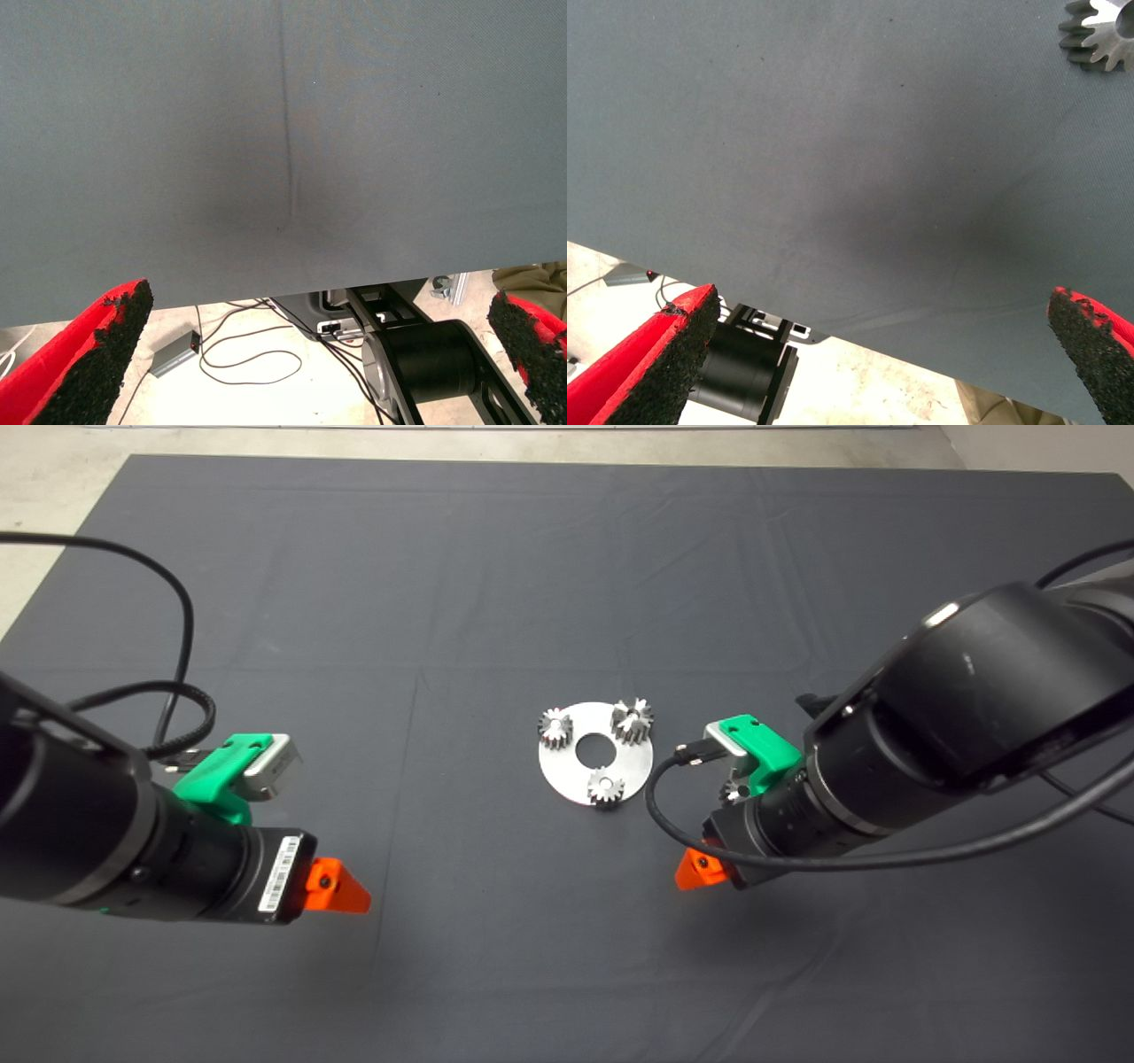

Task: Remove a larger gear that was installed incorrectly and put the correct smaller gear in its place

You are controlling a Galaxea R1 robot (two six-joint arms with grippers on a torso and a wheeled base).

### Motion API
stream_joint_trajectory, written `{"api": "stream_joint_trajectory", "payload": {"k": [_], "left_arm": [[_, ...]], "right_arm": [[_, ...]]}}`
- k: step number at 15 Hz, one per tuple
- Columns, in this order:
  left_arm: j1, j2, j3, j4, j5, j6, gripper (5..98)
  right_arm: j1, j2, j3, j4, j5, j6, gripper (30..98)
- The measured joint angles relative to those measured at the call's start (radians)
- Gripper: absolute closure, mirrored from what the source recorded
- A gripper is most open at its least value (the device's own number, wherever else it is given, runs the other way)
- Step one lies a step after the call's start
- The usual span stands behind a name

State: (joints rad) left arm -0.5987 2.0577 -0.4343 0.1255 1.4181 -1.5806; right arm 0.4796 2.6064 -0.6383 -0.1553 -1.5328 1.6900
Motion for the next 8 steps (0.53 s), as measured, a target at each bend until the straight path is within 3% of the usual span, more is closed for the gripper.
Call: {"api": "stream_joint_trajectory", "payload": {"k": [5,6,8], "left_arm": [[0.0,0.0,-0.006,0.0,0.001,0.0,6.1],[0.0,0.0,-0.006,0.0,0.0,0.0,6.1],[0.0,0.001,-0.006,0.0,0.001,0.0,6.1]], "right_arm": [[0.0,-0.002,-0.019,0.0,0.0,-0.008,33.1],[0.0,-0.002,-0.034,0.0,0.0,-0.014,36.1],[-0.016,-0.002,-0.117,0.001,0.001,-0.076,38.3]]}}
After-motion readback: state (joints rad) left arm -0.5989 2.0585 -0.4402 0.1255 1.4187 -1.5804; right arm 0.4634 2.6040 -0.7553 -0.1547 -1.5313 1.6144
